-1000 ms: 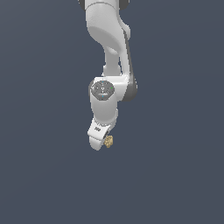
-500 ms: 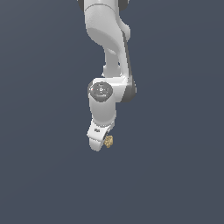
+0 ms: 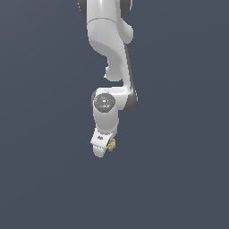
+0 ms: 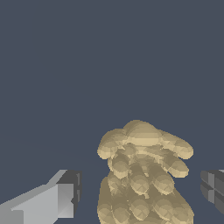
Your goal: Pick up the object and move it to a goal position.
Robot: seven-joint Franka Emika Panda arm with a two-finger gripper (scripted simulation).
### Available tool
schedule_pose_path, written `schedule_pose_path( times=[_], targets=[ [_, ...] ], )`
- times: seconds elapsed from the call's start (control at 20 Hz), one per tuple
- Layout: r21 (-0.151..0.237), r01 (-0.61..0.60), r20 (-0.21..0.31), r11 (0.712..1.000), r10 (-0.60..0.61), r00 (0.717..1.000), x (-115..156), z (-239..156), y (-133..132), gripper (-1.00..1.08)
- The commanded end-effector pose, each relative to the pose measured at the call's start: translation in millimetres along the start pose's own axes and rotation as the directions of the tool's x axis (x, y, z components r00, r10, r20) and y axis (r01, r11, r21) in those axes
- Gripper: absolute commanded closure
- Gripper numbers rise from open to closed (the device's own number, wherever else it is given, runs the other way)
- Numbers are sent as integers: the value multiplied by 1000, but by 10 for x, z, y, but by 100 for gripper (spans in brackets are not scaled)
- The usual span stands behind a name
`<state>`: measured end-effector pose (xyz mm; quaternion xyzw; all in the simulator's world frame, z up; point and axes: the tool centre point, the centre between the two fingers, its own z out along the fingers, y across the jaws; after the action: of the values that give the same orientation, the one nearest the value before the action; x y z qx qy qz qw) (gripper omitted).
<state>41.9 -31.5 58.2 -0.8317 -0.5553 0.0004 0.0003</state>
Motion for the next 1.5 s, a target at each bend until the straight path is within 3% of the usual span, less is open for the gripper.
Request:
schedule_pose_path(
  times=[0.0,0.2,0.25,0.95,1.45],
  targets=[
    [-1,1,0,1000,-1,1000,1,89,2,-92],
    [-1,1,0,1000,-1,1000,5,114,14,-92],
    [-1,1,0,1000,-1,1000,5,114,14,108],
    [-1,1,0,1000,-1,1000,-15,67,14,108],
    [-1,1,0,1000,-1,1000,-220,-469,8,108]
  ],
)
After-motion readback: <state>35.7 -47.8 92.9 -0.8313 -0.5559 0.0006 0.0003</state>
